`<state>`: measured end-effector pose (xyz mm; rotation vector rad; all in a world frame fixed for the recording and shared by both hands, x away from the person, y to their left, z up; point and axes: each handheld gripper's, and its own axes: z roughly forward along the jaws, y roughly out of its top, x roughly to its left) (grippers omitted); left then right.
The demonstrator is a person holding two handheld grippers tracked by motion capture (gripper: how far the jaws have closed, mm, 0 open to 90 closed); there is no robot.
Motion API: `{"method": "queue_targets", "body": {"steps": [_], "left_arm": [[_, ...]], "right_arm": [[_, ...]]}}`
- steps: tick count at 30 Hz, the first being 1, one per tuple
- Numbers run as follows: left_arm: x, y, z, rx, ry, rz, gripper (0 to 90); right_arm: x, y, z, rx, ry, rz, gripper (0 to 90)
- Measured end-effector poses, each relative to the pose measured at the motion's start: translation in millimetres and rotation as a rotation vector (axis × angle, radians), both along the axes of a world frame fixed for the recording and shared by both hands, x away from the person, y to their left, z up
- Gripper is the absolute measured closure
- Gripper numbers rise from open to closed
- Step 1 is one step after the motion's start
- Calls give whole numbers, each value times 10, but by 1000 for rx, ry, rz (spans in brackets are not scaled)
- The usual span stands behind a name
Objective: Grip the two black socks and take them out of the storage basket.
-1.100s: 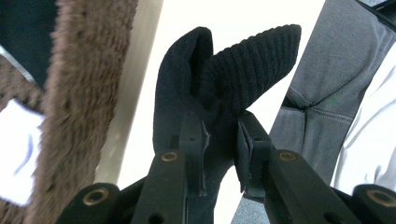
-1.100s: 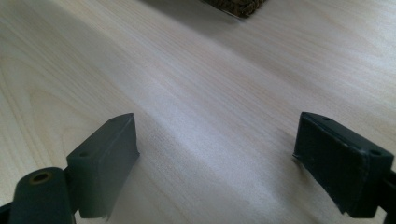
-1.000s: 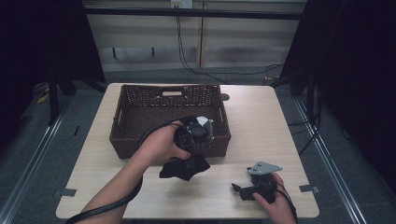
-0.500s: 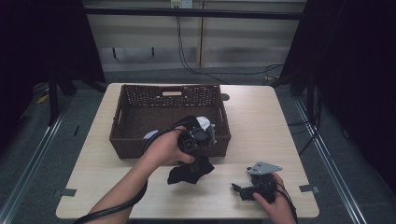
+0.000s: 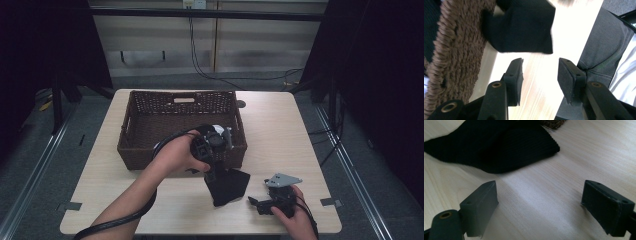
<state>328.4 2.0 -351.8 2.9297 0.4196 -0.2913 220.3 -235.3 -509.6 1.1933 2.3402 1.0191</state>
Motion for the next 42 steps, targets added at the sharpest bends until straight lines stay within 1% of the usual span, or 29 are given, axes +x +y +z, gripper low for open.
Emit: {"method": "queue_targets", "body": {"steps": [1,3,4,5,8,10,12,15,18,19,22,26,28,29,30,31,32,33,34,35,36,39,40,42], "left_arm": [[8,0,18,2,-2,-4,550],[19,3,58,0,-6,2,543],[43,15,112,-2,-15,6,539],[43,15,112,-2,-15,6,537],[91,43,192,-2,-22,12,534],[132,69,239,-2,-28,29,534],[196,104,281,4,-39,36,531],[301,167,316,6,-49,66,526],[396,226,321,3,-61,100,515],[427,242,321,3,-64,102,512],[516,286,300,-8,-81,130,490],[640,327,267,-14,-81,171,479],[702,338,235,-18,-88,187,474],[740,344,222,-7,-88,178,471],[802,353,181,-16,-95,210,469],[836,359,163,-19,-97,211,469],[836,359,163,-19,-97,211,471],[874,365,147,-18,-89,211,471],[901,365,122,-23,-93,225,470],[956,362,71,-38,-96,256,470],[956,362,71,-38,-96,256,470],[1061,368,-6,-44,-97,280,459],[1125,372,-50,-50,-101,290,444],[1150,372,-73,-57,-104,296,444]], "right_arm": [[0,0,0,0,0,0,124],[-1,1,0,1,2,-2,124],[-1,1,0,1,1,-1,124],[-1,1,0,1,1,-1,124],[-1,1,0,1,1,-1,124],[-1,1,0,1,1,-1,124],[-1,1,0,1,1,-1,124],[-2,2,1,2,3,-3,124],[-1,1,1,1,2,-2,124],[-1,1,1,1,3,-2,124],[-1,1,1,1,2,-1,124],[-1,1,1,1,2,-2,124],[-1,1,1,1,2,-2,124],[-1,1,1,1,2,-2,124],[-1,1,1,2,3,-2,124],[-1,1,1,1,3,-2,124],[-1,1,1,1,3,-2,124],[-2,1,2,2,3,-2,124],[-2,1,2,2,3,-2,124],[-2,1,2,2,3,-2,124],[-1,1,1,1,2,-2,124],[-2,1,2,2,3,-2,124],[-2,1,2,2,4,-2,124],[-1,1,2,1,2,-1,124]]}}
